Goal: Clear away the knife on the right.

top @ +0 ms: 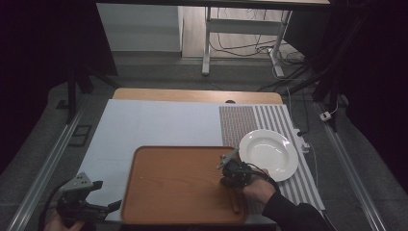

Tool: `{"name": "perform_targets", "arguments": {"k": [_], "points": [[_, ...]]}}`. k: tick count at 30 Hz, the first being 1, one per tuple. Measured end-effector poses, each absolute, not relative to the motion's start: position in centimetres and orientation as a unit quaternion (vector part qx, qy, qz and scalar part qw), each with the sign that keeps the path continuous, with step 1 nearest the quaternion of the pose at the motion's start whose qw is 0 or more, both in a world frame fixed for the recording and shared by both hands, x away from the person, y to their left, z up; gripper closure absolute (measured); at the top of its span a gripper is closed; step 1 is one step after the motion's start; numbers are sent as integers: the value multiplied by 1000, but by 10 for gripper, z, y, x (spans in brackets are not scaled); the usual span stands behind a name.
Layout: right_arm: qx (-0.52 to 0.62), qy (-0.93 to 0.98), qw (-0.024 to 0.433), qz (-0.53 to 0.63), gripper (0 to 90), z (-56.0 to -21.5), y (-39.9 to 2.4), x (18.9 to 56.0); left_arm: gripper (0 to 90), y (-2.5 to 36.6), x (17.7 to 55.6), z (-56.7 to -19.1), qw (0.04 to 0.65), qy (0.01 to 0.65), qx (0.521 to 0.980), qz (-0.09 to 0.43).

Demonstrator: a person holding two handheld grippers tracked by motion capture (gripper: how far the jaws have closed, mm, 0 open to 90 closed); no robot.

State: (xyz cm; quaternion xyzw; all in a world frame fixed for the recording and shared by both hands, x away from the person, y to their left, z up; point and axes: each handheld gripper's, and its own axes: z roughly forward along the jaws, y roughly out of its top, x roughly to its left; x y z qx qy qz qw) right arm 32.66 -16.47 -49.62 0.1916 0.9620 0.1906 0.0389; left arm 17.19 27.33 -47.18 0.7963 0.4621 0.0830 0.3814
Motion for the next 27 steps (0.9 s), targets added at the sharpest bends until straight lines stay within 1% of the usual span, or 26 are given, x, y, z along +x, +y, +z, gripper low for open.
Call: {"name": "perform_targets", "arguments": {"k": [7,13,19,27], "points": [[227,955,35,187,897,-495,-184,334,10,273,172,-472,382,462,796,83],[235,953,32,190,884,-495,-187,335,10,273,172,-472,382,461,797,82],[239,945,40,222,794,-487,-185,333,10,273,173,-472,383,462,796,81],[260,932,49,249,601,-477,-186,329,10,274,172,-472,385,463,795,81]]}}
